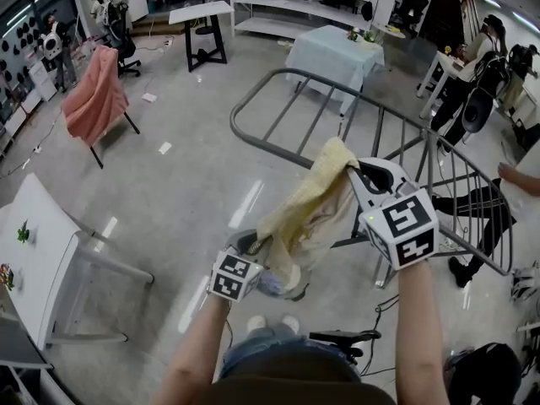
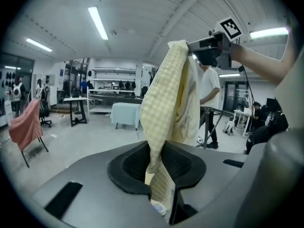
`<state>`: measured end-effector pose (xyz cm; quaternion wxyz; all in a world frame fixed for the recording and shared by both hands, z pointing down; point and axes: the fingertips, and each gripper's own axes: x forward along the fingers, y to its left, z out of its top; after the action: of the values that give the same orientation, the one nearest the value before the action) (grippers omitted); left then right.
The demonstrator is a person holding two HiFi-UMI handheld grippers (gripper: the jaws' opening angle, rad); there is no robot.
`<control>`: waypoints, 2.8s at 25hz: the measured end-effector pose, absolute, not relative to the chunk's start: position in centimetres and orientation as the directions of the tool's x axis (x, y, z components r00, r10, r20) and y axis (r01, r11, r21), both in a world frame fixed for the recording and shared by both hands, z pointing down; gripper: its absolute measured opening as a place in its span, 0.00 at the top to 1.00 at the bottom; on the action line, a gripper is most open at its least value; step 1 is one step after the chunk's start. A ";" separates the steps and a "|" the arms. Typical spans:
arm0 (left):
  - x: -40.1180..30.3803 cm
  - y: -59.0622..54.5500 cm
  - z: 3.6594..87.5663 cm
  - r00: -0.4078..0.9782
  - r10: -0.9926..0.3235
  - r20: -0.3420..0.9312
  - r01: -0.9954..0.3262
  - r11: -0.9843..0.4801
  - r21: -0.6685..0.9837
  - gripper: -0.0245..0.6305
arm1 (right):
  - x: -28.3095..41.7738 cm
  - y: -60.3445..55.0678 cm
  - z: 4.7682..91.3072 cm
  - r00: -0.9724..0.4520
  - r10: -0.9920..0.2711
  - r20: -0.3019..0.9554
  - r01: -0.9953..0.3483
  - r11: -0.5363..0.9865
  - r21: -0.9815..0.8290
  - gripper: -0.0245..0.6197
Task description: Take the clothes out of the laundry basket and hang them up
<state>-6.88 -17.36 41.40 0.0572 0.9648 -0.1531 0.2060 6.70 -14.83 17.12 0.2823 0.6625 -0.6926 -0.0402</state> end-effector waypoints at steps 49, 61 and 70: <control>3.1 -19.3 -0.7 0.807 -0.586 -0.069 -0.423 -0.494 -0.760 0.92 | 0.6 -6.9 27.8 -0.447 -0.836 0.319 -0.856 0.503 0.119 0.63; 3.0 -19.8 -2.9 0.774 -0.627 -0.085 -0.441 -0.437 -0.784 0.92 | 2.9 -15.2 29.0 -0.300 -0.884 0.358 -0.923 0.364 0.127 0.65; 4.5 -21.7 -2.7 0.815 -0.574 -0.075 -0.409 -0.479 -0.777 0.92 | 2.2 -20.9 29.5 -0.364 -0.871 0.330 -0.912 0.405 0.062 0.50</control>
<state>4.51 -21.71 -2.70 -0.4214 0.8544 -0.2878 0.0980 2.23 -20.95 29.54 0.1571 0.5414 -0.8234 0.0655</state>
